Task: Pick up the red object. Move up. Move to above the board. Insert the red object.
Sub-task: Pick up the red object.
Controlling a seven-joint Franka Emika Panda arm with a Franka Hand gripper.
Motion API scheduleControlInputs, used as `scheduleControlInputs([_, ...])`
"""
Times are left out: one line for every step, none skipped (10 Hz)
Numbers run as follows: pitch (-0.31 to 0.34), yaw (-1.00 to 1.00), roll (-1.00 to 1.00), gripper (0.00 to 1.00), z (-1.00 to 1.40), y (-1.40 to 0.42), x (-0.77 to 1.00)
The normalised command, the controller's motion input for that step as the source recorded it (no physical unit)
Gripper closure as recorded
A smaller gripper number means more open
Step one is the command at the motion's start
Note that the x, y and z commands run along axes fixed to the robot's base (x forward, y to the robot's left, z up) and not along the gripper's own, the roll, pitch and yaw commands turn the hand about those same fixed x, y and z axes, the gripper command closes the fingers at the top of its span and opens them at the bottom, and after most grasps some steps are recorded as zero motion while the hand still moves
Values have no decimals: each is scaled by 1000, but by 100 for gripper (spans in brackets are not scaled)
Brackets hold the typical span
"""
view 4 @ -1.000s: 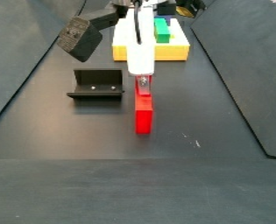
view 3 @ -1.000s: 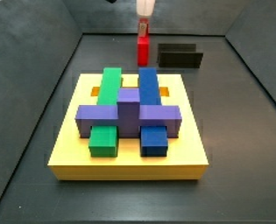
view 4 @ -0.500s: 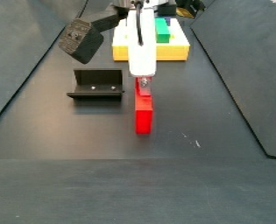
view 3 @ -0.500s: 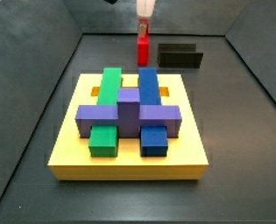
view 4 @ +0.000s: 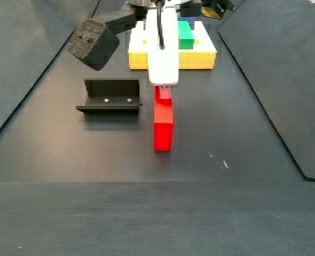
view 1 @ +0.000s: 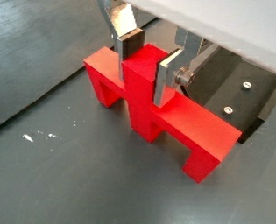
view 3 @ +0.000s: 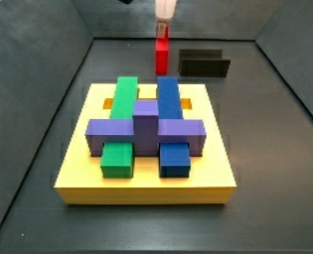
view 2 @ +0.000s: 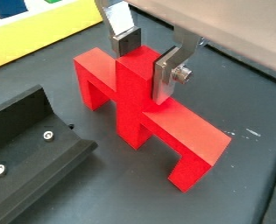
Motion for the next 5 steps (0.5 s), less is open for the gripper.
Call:
scheduleControlInputs([0,0,0,100,0,0,0])
scheduleControlInputs([0,0,0,100,0,0,0])
scheduleControlInputs([0,0,0,100,0,0,0])
scheduleControlInputs([0,0,0,100,0,0,0])
scheduleControlInputs([0,0,0,100,0,0,0])
